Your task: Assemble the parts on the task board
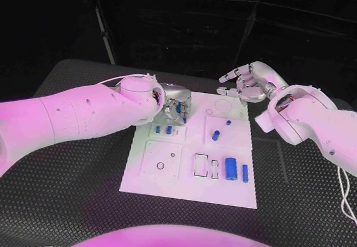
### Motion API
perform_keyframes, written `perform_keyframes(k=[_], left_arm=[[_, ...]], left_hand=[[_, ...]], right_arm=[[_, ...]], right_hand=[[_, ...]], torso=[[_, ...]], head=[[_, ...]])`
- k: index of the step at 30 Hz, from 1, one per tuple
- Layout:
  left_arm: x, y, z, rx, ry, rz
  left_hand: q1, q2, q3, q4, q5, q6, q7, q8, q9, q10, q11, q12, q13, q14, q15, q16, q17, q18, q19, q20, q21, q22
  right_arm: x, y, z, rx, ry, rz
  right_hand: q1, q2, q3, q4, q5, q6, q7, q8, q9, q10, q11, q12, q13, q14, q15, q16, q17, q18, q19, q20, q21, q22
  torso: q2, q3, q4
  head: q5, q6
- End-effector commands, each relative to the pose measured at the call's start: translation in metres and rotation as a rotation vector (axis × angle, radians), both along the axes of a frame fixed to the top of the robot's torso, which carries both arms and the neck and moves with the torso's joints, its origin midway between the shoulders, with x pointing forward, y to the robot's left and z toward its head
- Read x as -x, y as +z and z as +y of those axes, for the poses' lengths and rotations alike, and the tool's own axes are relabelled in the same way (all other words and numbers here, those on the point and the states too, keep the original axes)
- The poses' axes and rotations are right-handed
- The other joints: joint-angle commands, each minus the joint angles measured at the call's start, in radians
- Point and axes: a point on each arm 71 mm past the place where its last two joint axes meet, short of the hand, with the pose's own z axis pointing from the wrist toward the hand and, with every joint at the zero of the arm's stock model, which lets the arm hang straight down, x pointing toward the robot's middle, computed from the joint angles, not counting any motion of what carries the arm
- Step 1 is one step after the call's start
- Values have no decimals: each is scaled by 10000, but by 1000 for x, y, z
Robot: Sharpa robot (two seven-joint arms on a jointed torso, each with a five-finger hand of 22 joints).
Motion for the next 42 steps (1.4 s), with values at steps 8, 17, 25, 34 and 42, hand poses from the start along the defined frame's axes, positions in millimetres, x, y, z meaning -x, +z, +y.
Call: perform_keyframes(k=[8,17,25,34,42], left_arm=[[1,-4,-1,-205,-129,123],[2,-4,-3,-125,-216,87],[2,-2,-3,125,-232,-186],[5,3,3,881,-33,-665],[9,11,14,1310,170,-770]], left_hand=[[-36,157,192,59,22,188,-38,-78,-27,255,-48,-67,-25,276,-95,-55,-141,-192,86,-39,187,188],[6,222,368,59,24,300,-66,-141,-49,532,-141,-83,-7,287,-170,-21,-175,-235,154,-100,439,424],[238,370,785,-89,33,600,-44,-126,-30,792,-196,-197,-7,288,-224,9,-217,-259,171,-158,575,578],[231,323,1045,-162,29,742,-16,-166,-33,959,-191,-329,-12,291,-225,40,-246,-279,195,-175,681,697],[176,289,1107,-158,22,780,3,-184,-35,1002,-177,-378,-14,290,-218,42,-271,-280,192,-174,687,714]], right_arm=[[0,2,2,-25,110,-70],[0,2,2,-23,114,-68],[0,2,2,-30,117,-81],[0,2,2,-37,109,-105],[0,1,0,-24,79,-104]], right_hand=[[-27,59,-36,-25,-16,-26,-15,70,-7,-40,28,49,14,440,-39,-35,104,199,35,8,-61,1],[-14,74,-34,-27,-14,14,-24,101,1,-18,21,73,37,445,-44,-29,116,196,51,5,-51,23],[-14,74,-34,-27,-14,14,-24,101,1,-18,21,73,37,445,-44,-29,116,196,51,5,-51,23],[-17,80,-38,-22,-17,40,-29,119,7,-13,16,79,40,447,-47,-26,122,197,52,4,-54,19],[-17,80,-38,-22,-17,40,-29,119,7,-13,16,79,40,447,-47,-26,122,197,52,4,-54,19]], torso=[[-4,2,0],[-7,8,6],[-8,4,13],[-10,-8,10],[-15,-10,28]], head=[[5,0],[1,0],[13,0],[11,0],[41,0]])
